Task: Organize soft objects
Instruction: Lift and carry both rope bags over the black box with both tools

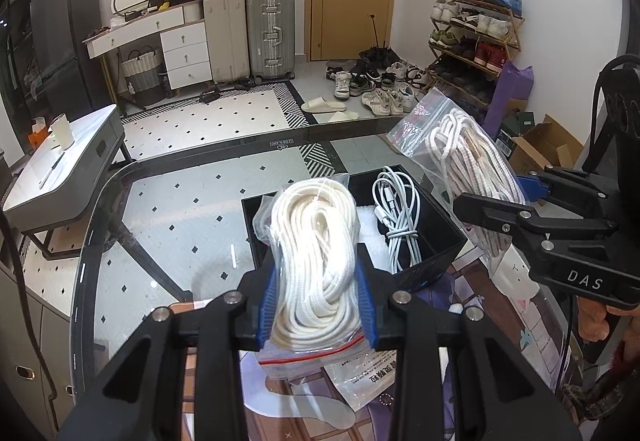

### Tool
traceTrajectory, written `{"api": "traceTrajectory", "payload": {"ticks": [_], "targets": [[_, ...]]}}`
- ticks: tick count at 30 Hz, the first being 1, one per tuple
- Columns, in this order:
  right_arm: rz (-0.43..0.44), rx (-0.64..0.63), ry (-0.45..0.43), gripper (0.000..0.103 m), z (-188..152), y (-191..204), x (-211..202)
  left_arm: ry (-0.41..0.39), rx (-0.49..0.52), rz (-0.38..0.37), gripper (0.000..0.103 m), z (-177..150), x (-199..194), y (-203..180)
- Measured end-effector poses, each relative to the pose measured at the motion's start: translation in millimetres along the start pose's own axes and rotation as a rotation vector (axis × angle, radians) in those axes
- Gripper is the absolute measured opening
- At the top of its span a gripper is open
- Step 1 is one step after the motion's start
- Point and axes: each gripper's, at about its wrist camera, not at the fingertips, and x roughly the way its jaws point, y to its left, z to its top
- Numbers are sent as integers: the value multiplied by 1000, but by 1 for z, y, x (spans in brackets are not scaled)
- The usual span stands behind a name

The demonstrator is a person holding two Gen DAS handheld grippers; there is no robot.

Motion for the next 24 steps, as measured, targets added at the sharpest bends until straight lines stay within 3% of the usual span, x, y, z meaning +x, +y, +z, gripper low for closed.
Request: {"api": "traceTrajectory", "payload": {"ticks": [24], "targets": [[38, 7, 43, 42, 12, -11, 27, 12, -42, -33, 33, 23, 42, 17]]}}
